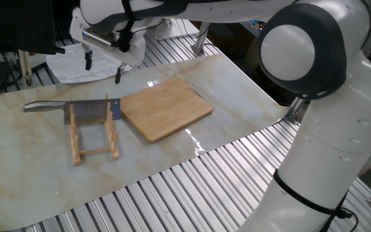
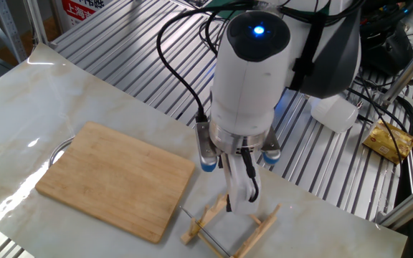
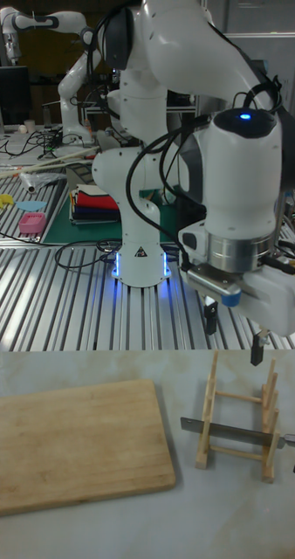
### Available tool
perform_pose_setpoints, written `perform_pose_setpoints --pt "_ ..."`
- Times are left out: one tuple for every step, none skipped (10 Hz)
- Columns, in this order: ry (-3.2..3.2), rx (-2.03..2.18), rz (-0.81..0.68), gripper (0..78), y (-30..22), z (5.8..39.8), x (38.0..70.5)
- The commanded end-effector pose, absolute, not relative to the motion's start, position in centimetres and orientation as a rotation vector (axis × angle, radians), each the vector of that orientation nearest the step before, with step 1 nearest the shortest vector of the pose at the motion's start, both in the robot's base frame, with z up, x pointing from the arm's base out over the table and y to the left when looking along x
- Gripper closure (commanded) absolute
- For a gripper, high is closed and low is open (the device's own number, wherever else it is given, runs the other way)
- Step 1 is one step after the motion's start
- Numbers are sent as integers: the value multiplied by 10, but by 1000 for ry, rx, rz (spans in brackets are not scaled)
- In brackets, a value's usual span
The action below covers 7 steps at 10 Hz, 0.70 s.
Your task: Put the knife on the cutting board
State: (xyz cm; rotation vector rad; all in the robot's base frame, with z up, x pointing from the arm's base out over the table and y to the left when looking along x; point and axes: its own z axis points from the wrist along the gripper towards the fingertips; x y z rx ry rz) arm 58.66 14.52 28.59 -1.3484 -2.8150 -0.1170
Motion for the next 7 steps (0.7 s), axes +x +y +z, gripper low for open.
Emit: perform_pose_setpoints --pt "-2790 -1385 -134 1 145 287 587" --pt "-2787 -1393 -130 1 145 287 587" --pt "-2766 -1426 -131 1 145 287 587" --pt "-2742 -1456 -137 1 146 287 587" --pt "-2722 -1489 -141 1 147 285 588" --pt "-2714 -1506 -137 1 150 282 589" --pt "-2705 -1519 -142 1 153 279 591"
